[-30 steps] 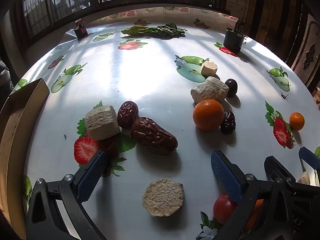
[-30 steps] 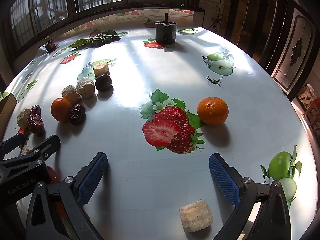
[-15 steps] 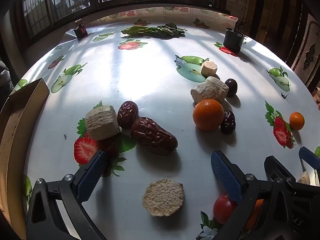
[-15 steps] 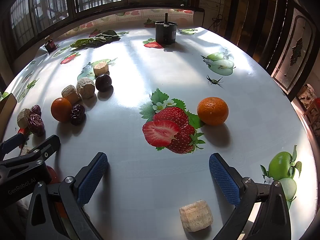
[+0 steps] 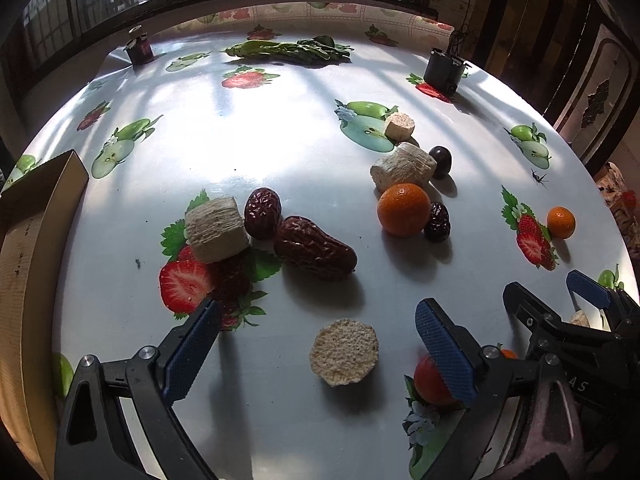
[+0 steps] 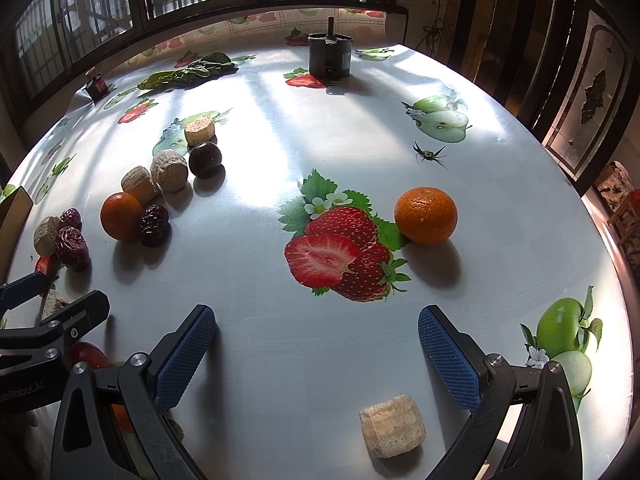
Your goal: Organize fruits
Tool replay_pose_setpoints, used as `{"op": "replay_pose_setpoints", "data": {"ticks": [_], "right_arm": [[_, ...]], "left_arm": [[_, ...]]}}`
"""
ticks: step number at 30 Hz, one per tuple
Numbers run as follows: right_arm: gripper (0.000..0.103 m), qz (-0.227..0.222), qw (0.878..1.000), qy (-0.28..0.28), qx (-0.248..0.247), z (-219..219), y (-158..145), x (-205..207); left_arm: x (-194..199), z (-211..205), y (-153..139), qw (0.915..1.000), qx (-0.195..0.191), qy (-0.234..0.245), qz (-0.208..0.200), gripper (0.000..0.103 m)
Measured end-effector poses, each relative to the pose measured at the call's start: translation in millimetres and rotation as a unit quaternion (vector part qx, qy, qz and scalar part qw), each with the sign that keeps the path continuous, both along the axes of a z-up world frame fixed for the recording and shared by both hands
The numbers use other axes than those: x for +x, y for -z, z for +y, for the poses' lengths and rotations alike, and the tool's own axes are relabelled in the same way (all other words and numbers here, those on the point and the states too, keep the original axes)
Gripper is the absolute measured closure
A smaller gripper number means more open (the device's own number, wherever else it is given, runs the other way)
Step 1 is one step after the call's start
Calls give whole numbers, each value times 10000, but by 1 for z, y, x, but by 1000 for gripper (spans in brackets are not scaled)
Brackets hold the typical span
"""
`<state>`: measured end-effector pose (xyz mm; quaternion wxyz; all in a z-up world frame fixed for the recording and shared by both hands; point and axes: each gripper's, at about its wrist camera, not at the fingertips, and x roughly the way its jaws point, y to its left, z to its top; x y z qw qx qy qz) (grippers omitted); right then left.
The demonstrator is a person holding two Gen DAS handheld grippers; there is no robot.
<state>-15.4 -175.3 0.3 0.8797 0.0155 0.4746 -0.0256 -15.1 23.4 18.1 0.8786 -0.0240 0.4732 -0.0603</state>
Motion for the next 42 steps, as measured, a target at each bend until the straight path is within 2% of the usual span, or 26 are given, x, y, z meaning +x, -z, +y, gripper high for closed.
{"op": "replay_pose_setpoints", "data": {"ticks": [2, 5, 7, 9, 11, 14, 17, 20, 25, 31, 34, 36, 39, 41, 42], "right_arm": [[1, 41, 10000, 0, -1, 2, -1, 2], [3, 67, 9998, 120, 173, -3, -7, -7], [4, -213, 9990, 192, 346, -2, -23, -22], [3, -747, 9952, 253, 572, 1, -44, -44], [3, -1274, 9865, 339, 972, 3, -60, -67], [3, -1492, 9796, 477, 1261, 10, -70, -84], [3, -1537, 9812, 379, 1101, 25, -75, -93], [3, -1512, 9851, 237, 780, 40, -76, -95], [3, -1431, 9876, -3, 639, 61, -75, -98], [3, -1554, 9847, -620, 491, 102, -96, -98], [3, -1441, 9843, -735, 701, 109, -101, -96], [3, -1568, 9835, -553, 716, 105, -106, -101], [1, -2049, 9743, -517, 777, 92, -111, -116], [1, -2004, 9731, -399, 1060, 76, -105, -116], [1, -1834, 9736, -306, 1322, 65, -100, -112]], "left_arm": [[-16, 9, -17, 9992, -85, -55, -378, 7], [-46, 23, -50, 9924, 132, -280, -1192, 7], [-62, 32, -68, 9848, 246, -485, -1651, 7], [-73, 43, -86, 9774, 258, -698, -1978, 7], [-80, 52, -95, 9731, 199, -841, -2137, 7], [-86, 63, -105, 9698, 118, -937, -2247, 7], [-95, 69, -108, 9659, 261, -1053, -2352, 7], [-104, 78, -109, 9657, 183, -1042, -2371, 7], [-110, 96, -110, 9623, 231, -1214, -2422, 7], [-132, 139, -133, 9343, 496, -1887, -2983, 7], [-138, 140, -139, 9272, 572, -1939, -3153, 4], [-135, 133, -139, 9306, 530, -1799, -3142, 3], [-127, 116, -134, 9402, 461, -1501, -3022, 3], [-122, 103, -130, 9445, 329, -1284, -3007, 3], [-120, 95, -129, 9475, 249, -1114, -2988, 3]]}}
